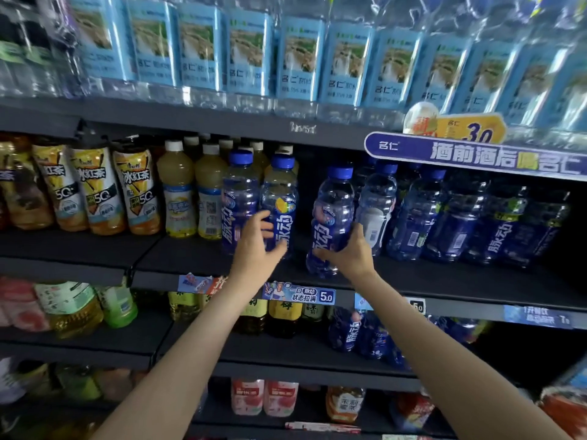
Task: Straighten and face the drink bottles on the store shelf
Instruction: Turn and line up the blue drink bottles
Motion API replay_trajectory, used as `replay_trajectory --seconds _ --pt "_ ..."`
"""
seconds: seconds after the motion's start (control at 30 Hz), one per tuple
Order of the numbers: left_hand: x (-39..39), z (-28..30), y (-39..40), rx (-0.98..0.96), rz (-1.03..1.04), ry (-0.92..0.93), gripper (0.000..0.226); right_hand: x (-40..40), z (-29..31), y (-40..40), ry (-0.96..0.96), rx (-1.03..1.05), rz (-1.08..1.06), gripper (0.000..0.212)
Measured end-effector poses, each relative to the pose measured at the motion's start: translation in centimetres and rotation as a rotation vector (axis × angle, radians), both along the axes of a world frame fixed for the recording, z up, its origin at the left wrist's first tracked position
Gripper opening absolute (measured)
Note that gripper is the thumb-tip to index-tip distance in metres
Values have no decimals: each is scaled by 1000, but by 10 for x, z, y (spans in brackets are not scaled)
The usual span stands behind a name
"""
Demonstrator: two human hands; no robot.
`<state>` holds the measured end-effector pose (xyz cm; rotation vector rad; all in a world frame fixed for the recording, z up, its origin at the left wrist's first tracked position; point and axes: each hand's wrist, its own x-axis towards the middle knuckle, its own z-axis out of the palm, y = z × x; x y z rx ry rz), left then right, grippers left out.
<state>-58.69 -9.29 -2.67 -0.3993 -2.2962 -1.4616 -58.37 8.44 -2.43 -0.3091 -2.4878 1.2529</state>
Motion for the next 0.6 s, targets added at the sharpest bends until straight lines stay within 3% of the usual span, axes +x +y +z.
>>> replay_trajectory --seconds 0.13,0.2,0.23,0.3,0.37,0.43,0.6 --pt "16 4 1 -27 -256 -306 78 26 14 6 -24 -337 152 98" --pt "26 8 1 9 -364 -481 90 41 19 5 -35 -551 263 70" --pt "31 11 1 82 -434 -552 87 47 22 4 -35 -613 311 49" --pt "41 17 4 226 -538 -602 63 59 29 1 -34 -638 366 29" --pt "47 20 3 235 -501 -551 52 65 35 3 -20 -631 384 20" --pt "50 21 -3 143 -395 -462 48 69 42 6 -35 -695 403 27" --pt "59 32 -17 -279 -203 -5 76 71 43 -5 -23 -985 264 51"
